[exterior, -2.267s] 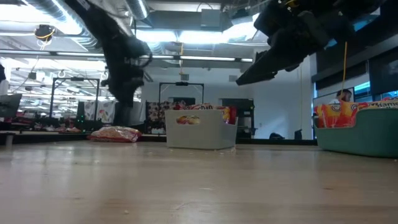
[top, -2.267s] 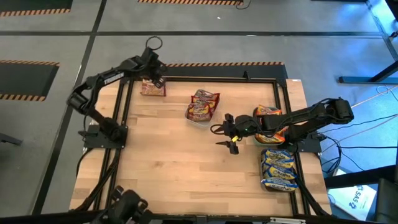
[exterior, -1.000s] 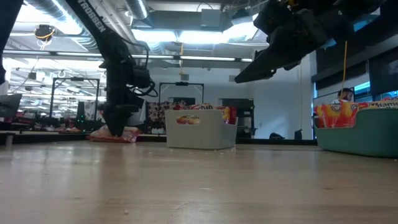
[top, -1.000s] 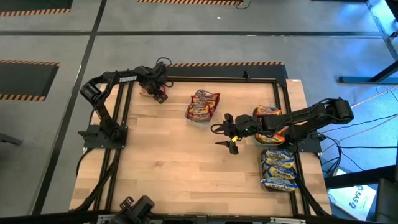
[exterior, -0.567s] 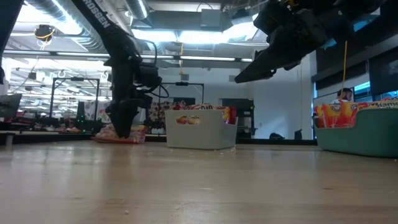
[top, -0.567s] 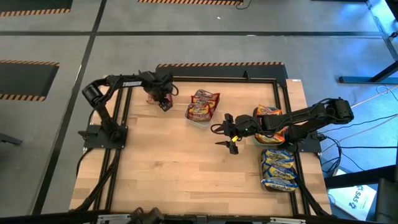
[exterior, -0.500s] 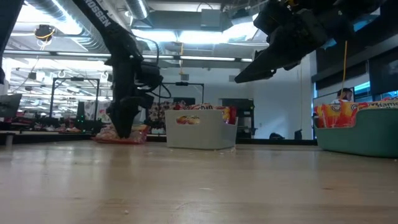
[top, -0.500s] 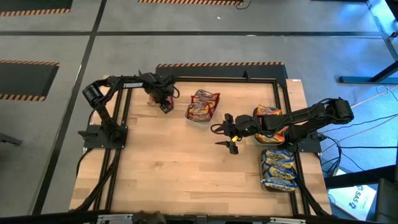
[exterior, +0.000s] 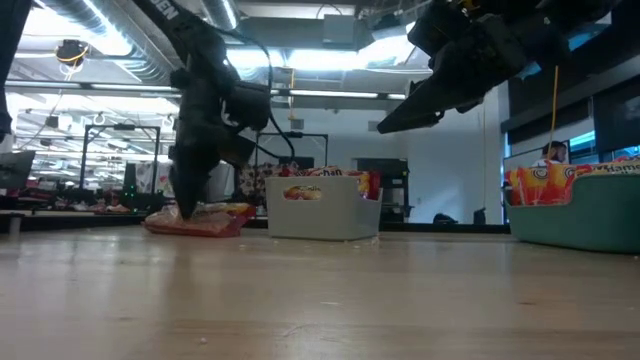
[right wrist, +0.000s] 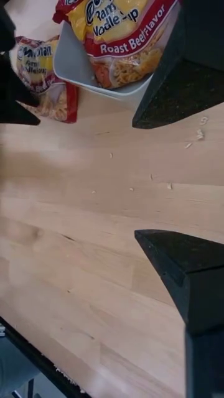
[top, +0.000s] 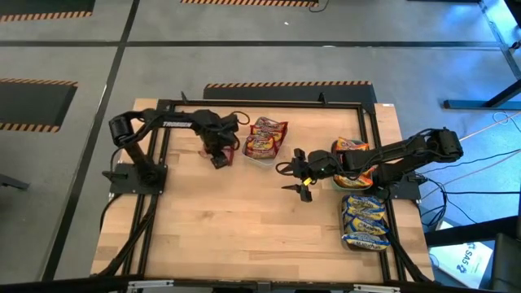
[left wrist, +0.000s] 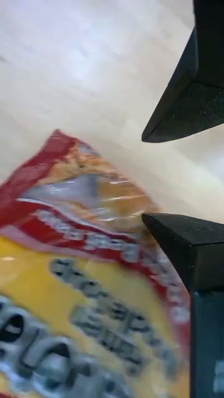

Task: Sort Maruchan noodles
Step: Put the red noodle pack into the white bin

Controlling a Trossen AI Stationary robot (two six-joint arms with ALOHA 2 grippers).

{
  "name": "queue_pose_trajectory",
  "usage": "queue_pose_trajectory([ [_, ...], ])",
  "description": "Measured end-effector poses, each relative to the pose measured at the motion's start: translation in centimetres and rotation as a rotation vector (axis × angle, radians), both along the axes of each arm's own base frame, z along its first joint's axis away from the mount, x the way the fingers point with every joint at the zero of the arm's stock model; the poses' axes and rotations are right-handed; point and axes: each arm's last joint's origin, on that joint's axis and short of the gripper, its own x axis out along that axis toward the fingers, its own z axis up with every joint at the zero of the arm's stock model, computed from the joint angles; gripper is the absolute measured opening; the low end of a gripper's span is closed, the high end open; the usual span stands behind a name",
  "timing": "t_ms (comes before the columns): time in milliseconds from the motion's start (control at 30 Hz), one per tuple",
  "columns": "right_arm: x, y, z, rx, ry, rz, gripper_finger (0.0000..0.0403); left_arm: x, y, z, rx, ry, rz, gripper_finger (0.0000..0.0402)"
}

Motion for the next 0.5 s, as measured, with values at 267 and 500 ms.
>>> queue_pose_trajectory([
  [267,0.0,0.0,0.0,0.000,-0.005,0.000,0.0266,0.3,0.7,4.6,0.156,-0.030,-0.048,0.0190],
  [500,0.0,0.0,0.0,0.001,-0.001,0.000,0.0266,0.2,2.7,6.4,0.352,-0.041,-0.242,0.0190],
])
